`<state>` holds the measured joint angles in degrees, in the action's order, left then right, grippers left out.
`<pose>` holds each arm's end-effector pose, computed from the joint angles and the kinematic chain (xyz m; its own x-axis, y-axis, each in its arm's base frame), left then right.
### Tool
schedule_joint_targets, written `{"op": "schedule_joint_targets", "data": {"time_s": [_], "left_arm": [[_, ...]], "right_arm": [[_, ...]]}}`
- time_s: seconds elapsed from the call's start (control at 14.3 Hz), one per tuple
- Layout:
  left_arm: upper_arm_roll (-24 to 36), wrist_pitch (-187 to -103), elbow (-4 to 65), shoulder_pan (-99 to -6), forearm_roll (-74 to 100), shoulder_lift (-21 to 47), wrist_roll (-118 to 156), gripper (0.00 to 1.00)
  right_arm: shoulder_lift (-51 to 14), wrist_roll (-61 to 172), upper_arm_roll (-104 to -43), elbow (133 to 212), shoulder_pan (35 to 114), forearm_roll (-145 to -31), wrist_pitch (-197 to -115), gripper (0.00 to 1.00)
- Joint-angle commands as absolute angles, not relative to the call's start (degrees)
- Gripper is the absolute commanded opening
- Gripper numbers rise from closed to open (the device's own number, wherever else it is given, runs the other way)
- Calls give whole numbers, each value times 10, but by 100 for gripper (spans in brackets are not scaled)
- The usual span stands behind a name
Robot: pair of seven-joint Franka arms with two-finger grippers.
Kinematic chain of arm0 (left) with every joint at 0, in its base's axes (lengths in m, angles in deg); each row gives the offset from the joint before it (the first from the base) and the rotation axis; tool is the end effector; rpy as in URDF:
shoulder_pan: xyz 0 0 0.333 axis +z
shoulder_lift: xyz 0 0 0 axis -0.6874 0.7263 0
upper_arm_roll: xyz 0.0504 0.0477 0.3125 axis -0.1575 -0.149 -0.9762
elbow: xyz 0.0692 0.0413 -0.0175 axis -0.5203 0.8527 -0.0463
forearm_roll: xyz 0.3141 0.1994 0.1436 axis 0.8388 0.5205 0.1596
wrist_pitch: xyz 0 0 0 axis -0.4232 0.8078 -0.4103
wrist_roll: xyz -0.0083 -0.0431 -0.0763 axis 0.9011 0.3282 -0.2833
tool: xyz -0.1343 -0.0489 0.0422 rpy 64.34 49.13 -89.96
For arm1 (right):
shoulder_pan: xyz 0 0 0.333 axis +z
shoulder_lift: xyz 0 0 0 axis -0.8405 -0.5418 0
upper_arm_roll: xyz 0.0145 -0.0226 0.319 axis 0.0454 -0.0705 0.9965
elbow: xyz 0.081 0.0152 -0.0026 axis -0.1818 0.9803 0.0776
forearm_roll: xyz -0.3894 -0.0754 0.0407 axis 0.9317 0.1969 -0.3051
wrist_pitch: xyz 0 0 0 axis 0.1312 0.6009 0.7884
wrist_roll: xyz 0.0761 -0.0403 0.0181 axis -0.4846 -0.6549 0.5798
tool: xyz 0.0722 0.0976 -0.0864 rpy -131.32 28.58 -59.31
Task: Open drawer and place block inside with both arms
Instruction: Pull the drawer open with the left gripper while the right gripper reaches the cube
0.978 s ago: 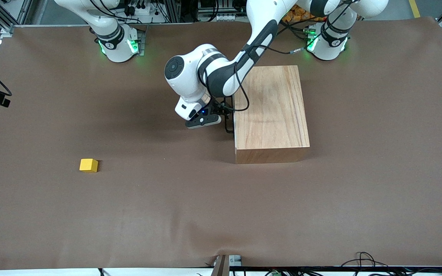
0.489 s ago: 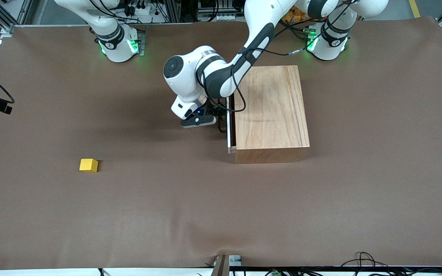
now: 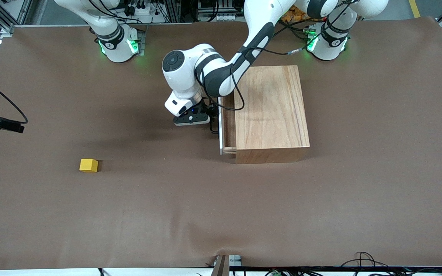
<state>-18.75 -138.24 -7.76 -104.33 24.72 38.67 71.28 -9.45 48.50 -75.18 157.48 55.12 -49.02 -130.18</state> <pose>0.4353 -0.6437 0.2511 0.9953 0.0101 0.0967 0.0196 -0.9951 -0.0970 0.6134 -0.1006 0.4935 0.9699 -0.1992 -0.1401 -0.1902 -0.9789 0.0747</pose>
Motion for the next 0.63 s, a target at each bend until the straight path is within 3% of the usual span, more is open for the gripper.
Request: {"op": "schedule_joint_targets", "data": {"time_s": [0.0, 0.35, 0.56], "left_arm": [[-184, -1468, -93, -1044, 214, 403, 719, 100], [-160, -1534, -92, -1046, 214, 424, 752, 100], [-161, -1575, -93, -1061, 214, 448, 775, 100]], "right_arm": [[-113, 490, -748, 1565, 540, -505, -1308, 100], [-194, 491, -747, 1569, 546, -537, -1355, 100], [-221, 492, -748, 1613, 527, -617, -1420, 100]]}}
